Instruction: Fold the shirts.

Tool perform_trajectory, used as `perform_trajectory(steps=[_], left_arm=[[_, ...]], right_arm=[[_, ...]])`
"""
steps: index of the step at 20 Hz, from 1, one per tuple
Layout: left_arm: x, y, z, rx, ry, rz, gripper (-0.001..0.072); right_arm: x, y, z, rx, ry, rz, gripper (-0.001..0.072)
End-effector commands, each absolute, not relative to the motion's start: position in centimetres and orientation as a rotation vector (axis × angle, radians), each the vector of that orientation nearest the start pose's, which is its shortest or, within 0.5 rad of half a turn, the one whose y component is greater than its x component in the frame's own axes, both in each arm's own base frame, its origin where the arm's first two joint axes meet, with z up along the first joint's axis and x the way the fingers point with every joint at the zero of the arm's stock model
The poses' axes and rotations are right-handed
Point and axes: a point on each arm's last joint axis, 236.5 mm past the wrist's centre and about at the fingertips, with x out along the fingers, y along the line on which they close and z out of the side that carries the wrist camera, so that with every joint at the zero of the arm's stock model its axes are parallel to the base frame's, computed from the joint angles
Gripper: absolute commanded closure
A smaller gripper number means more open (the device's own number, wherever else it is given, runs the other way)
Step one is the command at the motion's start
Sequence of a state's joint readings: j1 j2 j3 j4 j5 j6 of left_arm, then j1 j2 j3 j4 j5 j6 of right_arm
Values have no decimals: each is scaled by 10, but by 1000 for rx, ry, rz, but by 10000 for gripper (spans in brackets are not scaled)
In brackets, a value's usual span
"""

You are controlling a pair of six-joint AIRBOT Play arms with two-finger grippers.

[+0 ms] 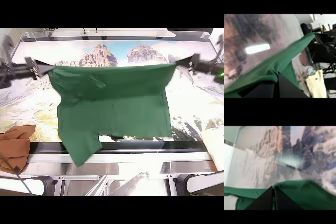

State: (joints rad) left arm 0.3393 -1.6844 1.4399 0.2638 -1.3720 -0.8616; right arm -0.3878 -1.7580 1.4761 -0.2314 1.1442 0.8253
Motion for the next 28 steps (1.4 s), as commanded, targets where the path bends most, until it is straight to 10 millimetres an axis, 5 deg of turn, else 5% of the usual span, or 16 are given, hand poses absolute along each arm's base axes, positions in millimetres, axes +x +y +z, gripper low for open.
perform_trajectory(steps=[1, 6, 17, 22, 28], left_arm=[[519, -56, 15, -836, 896, -809, 682], [548, -40, -9, -835, 907, -789, 684], [524, -22, -95, -693, 1165, -587, 692], [533, -35, -101, -662, 1150, -568, 691], [538, -38, -103, -643, 1134, -561, 692]], right_arm=[[570, -2, -6, 1009, 681, 570, 682], [575, -14, -33, 971, 705, 534, 682], [549, -2, -72, 900, 902, 519, 681], [544, 18, -90, 869, 990, 491, 681], [539, 9, -107, 880, 1060, 396, 682]])
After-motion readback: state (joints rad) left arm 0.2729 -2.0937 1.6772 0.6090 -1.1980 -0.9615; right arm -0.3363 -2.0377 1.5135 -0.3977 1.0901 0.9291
